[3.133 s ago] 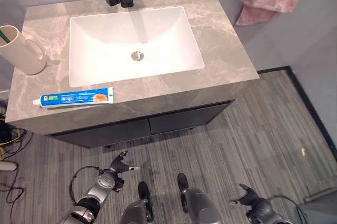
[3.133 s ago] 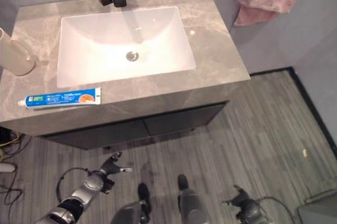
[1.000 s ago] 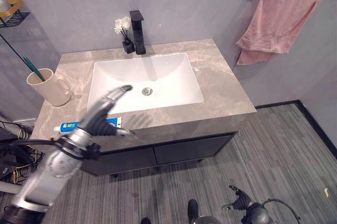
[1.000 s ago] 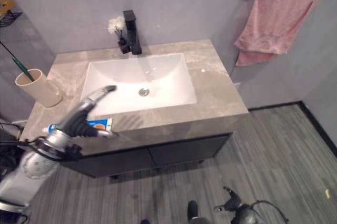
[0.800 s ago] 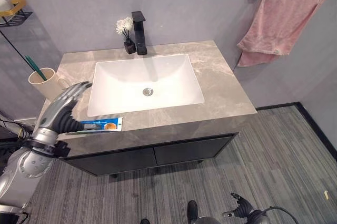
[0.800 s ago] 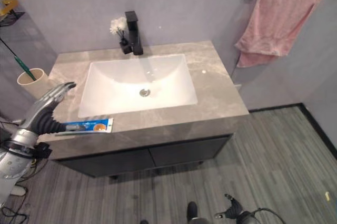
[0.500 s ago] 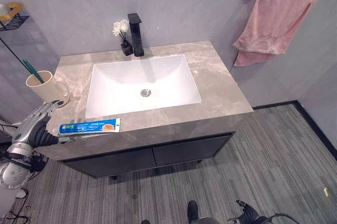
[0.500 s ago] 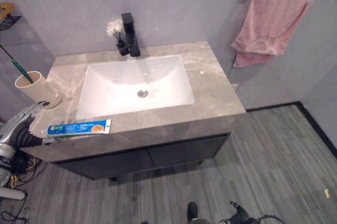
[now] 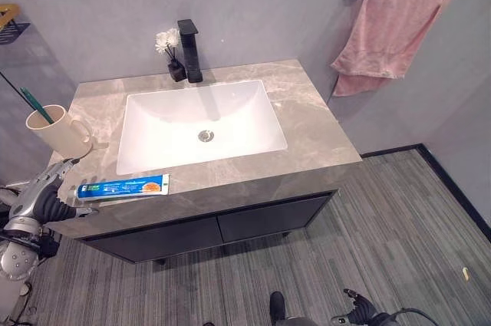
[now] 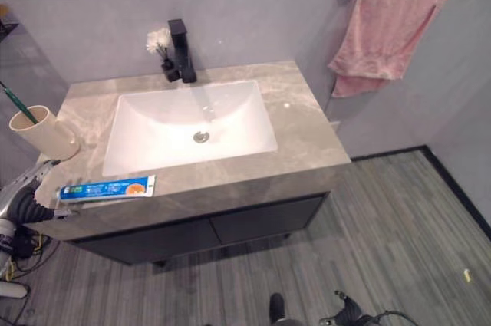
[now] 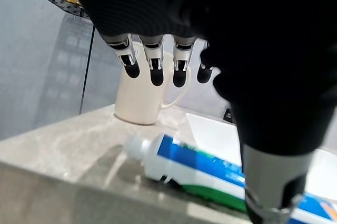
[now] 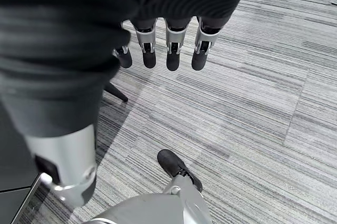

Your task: Put brush and paste in cup on sink, flatten towel.

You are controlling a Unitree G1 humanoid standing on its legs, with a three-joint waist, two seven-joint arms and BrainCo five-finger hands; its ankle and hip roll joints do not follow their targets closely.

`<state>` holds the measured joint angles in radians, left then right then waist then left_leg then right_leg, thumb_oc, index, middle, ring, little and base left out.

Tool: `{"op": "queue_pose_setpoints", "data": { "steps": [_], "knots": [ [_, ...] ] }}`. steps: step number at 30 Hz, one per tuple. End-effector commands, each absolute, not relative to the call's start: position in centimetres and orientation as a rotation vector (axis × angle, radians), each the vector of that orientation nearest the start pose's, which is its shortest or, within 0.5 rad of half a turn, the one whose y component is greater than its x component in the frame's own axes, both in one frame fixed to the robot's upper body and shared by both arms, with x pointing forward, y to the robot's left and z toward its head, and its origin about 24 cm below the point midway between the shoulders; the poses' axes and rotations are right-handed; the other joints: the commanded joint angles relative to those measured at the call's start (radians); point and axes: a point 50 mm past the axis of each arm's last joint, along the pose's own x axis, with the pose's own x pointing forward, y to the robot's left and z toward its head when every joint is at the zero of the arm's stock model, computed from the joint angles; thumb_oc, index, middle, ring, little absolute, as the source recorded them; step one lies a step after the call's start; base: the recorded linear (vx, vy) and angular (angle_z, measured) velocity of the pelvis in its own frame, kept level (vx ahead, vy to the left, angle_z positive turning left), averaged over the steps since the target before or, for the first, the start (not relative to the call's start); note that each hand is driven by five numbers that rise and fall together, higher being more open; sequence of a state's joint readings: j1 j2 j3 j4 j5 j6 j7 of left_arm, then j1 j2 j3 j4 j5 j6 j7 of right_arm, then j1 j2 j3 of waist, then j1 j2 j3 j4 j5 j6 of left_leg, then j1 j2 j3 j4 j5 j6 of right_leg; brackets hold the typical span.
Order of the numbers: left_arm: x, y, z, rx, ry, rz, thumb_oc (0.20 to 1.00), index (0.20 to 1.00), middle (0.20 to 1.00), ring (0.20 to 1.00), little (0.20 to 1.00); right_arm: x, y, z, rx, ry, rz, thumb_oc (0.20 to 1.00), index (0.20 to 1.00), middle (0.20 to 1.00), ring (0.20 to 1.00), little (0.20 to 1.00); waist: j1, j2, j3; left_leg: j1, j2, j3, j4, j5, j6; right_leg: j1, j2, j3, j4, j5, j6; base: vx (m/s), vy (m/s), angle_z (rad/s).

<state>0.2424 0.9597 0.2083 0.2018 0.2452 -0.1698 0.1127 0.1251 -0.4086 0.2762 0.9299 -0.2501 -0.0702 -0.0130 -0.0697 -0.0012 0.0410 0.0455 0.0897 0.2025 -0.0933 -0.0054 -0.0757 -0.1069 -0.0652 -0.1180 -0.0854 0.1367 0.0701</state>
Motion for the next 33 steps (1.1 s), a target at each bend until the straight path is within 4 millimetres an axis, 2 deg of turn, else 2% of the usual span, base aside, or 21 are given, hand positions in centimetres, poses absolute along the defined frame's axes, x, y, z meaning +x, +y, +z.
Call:
{"op": "queue_pose_setpoints", "data": {
  "steps": [1, 19, 21, 25, 33],
  "knots": [
    [21.7, 37.3, 13.1, 1.241, 0.033, 0.282, 1.0, 1.0, 1.0, 1.0, 1.0, 11.8, -26.3, -12.9, -0.74, 0.963, 0.226, 1.0, 1.0, 1.0, 1.0, 1.0, 0.002, -0.052, 0.036, 0.043, 0.033, 0.013, 0.006, -0.003, -0.032, -0.037, -0.113, 0.008, -0.002, 0.134, 0.149, 0.0, 0.0, 0.0],
    [22.1, 36.6, 13.1, 1.257, 0.018, 0.292, 1.0, 1.0, 1.0, 1.0, 1.0, 11.5, -26.7, -13.0, -0.739, 0.985, 0.205, 1.0, 1.0, 1.0, 1.0, 1.0, -0.004, -0.06, 0.04, 0.037, 0.034, 0.02, 0.006, -0.008, -0.029, -0.051, -0.108, 0.016, -0.002, 0.132, 0.15, 0.0, 0.0, 0.0],
    [22.2, 36.4, 13.0, 1.229, 0.012, 0.291, 1.0, 1.0, 1.0, 1.0, 1.0, 11.5, -26.6, -13.0, -0.74, 0.989, 0.208, 1.0, 1.0, 1.0, 1.0, 1.0, -0.004, -0.06, 0.038, 0.038, 0.035, 0.022, 0.006, -0.009, -0.029, -0.051, -0.108, 0.017, -0.002, 0.131, 0.15, 0.0, 0.0, 0.0],
    [22.3, 35.9, 12.0, 1.06, 0.012, 0.286, 1.0, 1.0, 1.0, 1.0, 1.0, 11.4, -26.7, -13.0, -0.746, 0.996, 0.22, 1.0, 1.0, 1.0, 1.0, 1.0, -0.007, -0.06, 0.033, 0.046, 0.033, 0.025, 0.006, -0.012, -0.027, -0.047, -0.107, 0.021, -0.002, 0.131, 0.148, 0.0, 0.0, 0.0],
    [22.2, 36.1, 11.9, 1.024, 0.025, 0.292, 1.0, 1.0, 1.0, 1.0, 1.0, 11.5, -26.8, -13.0, -0.753, 1.0, 0.228, 1.0, 1.0, 1.0, 1.0, 1.0, -0.004, -0.06, 0.028, 0.061, 0.034, 0.031, 0.006, -0.017, -0.026, -0.039, -0.106, 0.026, -0.002, 0.128, 0.148, 0.01, 0.004, -0.04]
  ]
}}
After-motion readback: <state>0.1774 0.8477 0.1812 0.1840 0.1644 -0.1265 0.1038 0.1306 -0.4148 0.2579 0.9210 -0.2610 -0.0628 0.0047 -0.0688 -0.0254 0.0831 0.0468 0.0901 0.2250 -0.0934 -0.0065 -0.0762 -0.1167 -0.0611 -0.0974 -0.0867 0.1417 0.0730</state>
